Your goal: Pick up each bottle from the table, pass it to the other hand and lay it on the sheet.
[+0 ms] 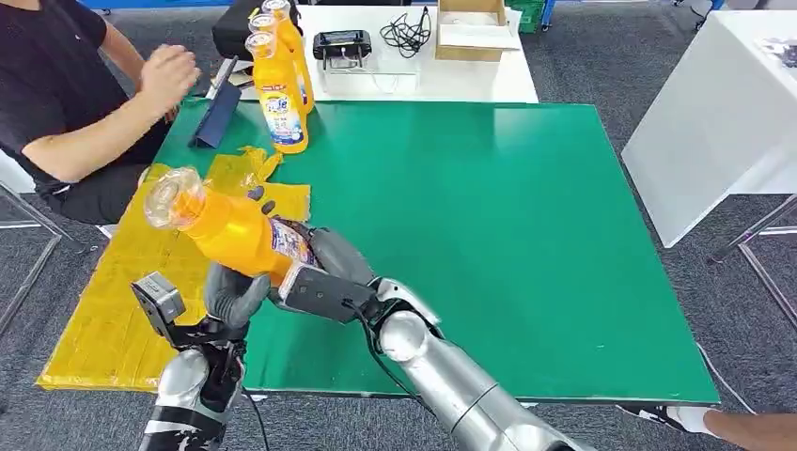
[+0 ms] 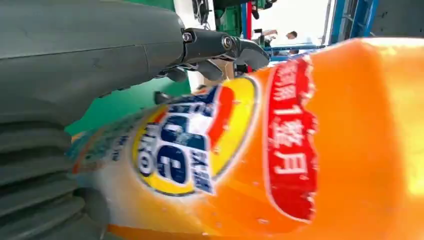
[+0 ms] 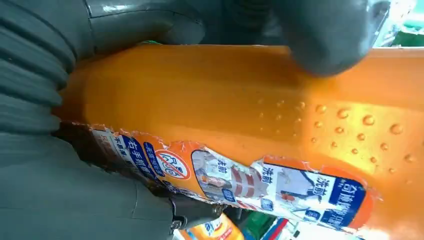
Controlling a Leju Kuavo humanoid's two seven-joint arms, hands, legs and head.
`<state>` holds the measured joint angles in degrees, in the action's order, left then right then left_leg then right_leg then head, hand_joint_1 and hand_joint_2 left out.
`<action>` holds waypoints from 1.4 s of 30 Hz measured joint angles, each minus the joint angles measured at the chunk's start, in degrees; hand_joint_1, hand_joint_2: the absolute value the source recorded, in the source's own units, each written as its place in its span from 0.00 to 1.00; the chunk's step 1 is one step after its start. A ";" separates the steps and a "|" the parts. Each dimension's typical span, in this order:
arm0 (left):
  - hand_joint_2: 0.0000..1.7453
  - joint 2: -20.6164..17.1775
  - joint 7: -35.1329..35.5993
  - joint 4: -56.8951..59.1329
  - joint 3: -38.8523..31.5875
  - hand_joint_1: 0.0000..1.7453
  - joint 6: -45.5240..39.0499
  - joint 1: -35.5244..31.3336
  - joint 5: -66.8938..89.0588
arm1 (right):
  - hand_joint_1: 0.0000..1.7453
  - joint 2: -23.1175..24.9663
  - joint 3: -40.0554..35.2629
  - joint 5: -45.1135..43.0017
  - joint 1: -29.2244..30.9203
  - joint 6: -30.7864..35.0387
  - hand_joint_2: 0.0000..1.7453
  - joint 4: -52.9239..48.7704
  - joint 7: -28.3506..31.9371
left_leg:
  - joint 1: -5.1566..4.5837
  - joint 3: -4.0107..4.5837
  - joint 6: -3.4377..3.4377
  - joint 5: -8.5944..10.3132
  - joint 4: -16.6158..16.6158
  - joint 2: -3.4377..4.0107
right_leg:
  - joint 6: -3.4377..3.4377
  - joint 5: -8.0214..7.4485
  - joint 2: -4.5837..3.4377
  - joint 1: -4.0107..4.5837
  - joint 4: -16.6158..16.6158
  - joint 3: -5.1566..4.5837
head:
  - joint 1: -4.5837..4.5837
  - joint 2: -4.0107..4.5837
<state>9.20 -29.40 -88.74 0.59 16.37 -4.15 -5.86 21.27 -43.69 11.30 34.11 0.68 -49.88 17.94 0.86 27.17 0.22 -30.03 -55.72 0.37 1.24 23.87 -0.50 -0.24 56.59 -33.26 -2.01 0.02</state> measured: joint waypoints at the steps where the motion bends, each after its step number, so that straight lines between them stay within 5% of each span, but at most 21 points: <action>1: 1.00 0.00 -0.11 -0.04 0.02 0.00 -0.15 0.01 0.11 | 1.00 0.00 -0.41 -0.06 0.00 0.04 1.00 0.22 0.00 | 0.00 0.00 0.00 0.00 0.00 0.00 | 0.00 0.00 0.00 0.00 0.00 0.00 | 0.00 0.00; 24: 1.00 -0.18 -1.03 -0.42 1.07 0.02 -3.08 2.41 0.81 | 1.00 -0.13 -9.73 -1.86 1.41 1.29 1.00 8.68 0.66 | 0.00 0.00 0.00 0.00 0.00 0.01 | 0.00 0.00 -0.01 0.01 -0.01 -0.04 | 0.00 0.00; 25: 1.00 -0.20 -1.03 -0.42 1.07 0.99 -3.11 2.39 0.81 | 1.00 -0.11 -9.75 -1.86 1.47 1.27 1.00 8.76 0.66 | 0.00 0.00 0.00 0.00 0.00 0.01 | 0.00 0.00 -0.01 0.01 -0.01 -0.04 | -0.02 0.00; 42: 1.00 -1.03 -1.88 1.64 1.03 1.00 -0.07 3.28 2.45 | 1.00 -0.33 -12.00 -3.45 1.21 1.33 1.00 10.47 0.81 | -0.01 0.00 0.00 0.00 0.00 0.02 | 0.00 0.00 -0.02 0.01 -0.01 -0.04 | 0.00 0.00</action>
<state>8.17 -31.28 -87.10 1.62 16.31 -0.87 -3.41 20.94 -55.69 7.85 35.32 2.01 -39.41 18.75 0.85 27.17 0.22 -30.04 -55.72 0.39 1.24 23.87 -0.52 -0.23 56.57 -33.30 -2.01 0.02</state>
